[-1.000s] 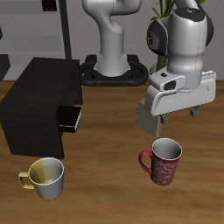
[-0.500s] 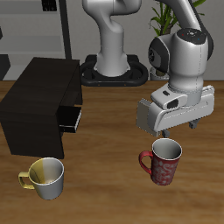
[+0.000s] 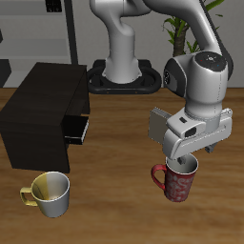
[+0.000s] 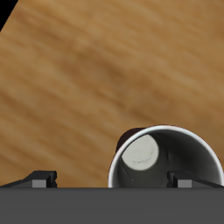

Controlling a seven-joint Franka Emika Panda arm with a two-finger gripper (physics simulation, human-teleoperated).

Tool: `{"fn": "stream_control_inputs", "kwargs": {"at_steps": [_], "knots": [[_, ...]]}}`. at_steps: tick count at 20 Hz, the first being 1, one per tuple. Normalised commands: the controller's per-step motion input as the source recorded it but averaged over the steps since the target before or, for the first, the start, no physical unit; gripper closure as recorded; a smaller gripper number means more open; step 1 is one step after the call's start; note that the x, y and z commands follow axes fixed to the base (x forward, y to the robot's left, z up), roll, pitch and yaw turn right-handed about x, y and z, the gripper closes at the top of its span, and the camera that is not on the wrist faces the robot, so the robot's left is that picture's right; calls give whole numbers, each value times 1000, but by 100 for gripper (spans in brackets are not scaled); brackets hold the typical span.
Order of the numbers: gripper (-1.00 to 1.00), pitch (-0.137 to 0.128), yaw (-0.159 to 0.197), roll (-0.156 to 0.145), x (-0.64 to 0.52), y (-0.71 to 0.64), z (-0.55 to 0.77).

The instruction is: Black book top region shelf and red mug top shelf

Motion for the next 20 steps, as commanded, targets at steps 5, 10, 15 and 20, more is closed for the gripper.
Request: {"fn": "stream_control_inputs", "kwargs": {"at_steps": [5,10,15,20], "knots": [[-100,51,-3,10,12,14,-308],[100,18,14,-20,-8,-16,-239],[100,29,-9,9,-2,-66,-84],[100,-2,-7,-29,4,-130,62]]}}
